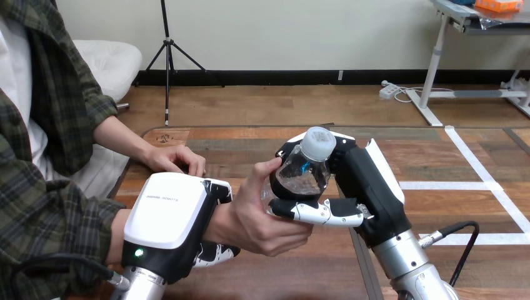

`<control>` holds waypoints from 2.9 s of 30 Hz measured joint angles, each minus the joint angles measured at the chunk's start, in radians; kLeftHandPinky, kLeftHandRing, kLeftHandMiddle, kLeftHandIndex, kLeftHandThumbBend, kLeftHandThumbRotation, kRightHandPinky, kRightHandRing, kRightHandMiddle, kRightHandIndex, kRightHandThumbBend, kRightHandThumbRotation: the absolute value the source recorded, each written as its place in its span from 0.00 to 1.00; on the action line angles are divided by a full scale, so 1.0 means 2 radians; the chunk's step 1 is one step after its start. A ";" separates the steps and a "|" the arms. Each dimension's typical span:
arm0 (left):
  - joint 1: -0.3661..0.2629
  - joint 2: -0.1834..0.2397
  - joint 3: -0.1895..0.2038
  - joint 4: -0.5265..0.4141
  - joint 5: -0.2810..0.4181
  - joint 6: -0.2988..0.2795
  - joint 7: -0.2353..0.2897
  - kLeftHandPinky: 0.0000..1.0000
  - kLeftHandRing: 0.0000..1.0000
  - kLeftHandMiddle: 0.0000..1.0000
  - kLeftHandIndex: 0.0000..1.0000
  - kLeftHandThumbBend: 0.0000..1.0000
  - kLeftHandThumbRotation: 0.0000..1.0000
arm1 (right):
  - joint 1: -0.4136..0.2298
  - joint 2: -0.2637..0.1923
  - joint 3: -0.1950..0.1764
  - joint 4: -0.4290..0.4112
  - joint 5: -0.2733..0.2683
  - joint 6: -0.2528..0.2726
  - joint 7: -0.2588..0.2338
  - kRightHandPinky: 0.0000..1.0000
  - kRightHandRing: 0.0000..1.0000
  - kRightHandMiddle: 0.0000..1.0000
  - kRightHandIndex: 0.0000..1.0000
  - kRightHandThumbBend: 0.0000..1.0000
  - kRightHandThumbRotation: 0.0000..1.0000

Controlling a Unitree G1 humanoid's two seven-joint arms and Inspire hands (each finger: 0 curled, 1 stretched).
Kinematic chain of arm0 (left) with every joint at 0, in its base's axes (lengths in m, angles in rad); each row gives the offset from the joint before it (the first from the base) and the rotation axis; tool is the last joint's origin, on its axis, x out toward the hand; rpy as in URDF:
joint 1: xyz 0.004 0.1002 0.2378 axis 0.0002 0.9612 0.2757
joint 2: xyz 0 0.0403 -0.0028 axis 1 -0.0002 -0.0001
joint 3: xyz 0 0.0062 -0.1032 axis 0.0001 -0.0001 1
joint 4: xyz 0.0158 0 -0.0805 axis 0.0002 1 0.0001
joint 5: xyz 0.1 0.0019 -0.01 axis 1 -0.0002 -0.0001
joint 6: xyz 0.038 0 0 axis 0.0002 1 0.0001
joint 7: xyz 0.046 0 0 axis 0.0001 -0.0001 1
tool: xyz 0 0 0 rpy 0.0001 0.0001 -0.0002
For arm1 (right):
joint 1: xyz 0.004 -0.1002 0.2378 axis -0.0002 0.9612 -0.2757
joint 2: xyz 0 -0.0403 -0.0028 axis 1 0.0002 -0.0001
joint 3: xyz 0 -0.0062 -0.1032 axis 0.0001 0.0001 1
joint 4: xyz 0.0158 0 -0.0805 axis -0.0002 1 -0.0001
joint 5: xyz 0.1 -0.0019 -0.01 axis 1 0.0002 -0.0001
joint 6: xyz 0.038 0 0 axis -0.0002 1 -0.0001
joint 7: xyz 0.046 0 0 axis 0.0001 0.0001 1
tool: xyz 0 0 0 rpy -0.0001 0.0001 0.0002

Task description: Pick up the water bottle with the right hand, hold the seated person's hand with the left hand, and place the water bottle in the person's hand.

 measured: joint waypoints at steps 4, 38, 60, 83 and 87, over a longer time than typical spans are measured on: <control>0.000 0.000 0.000 0.000 0.000 0.000 0.000 0.25 0.28 0.32 0.31 0.89 0.00 | 0.000 0.000 0.000 0.000 0.000 0.000 0.001 0.40 0.43 0.48 0.52 0.69 0.00; 0.000 0.000 0.000 0.000 0.000 0.000 0.000 0.26 0.28 0.32 0.31 0.88 0.00 | 0.000 -0.003 0.000 -0.005 -0.009 0.006 0.000 0.58 0.66 0.72 0.74 0.78 0.08; 0.000 0.000 0.000 0.000 0.000 0.003 0.000 0.26 0.28 0.32 0.31 0.89 0.00 | 0.001 -0.008 0.004 -0.040 -0.022 0.041 0.018 0.95 0.99 1.00 1.00 0.93 0.38; 0.000 0.000 0.001 0.000 -0.001 0.003 0.000 0.26 0.28 0.32 0.31 0.88 0.00 | 0.001 -0.024 0.005 -0.041 -0.036 0.060 0.019 1.00 1.00 1.00 1.00 0.99 0.44; 0.001 0.001 0.001 0.000 0.000 0.003 0.000 0.26 0.28 0.32 0.31 0.89 0.00 | 0.001 -0.024 0.007 -0.041 -0.037 0.061 0.019 1.00 1.00 1.00 1.00 0.99 0.44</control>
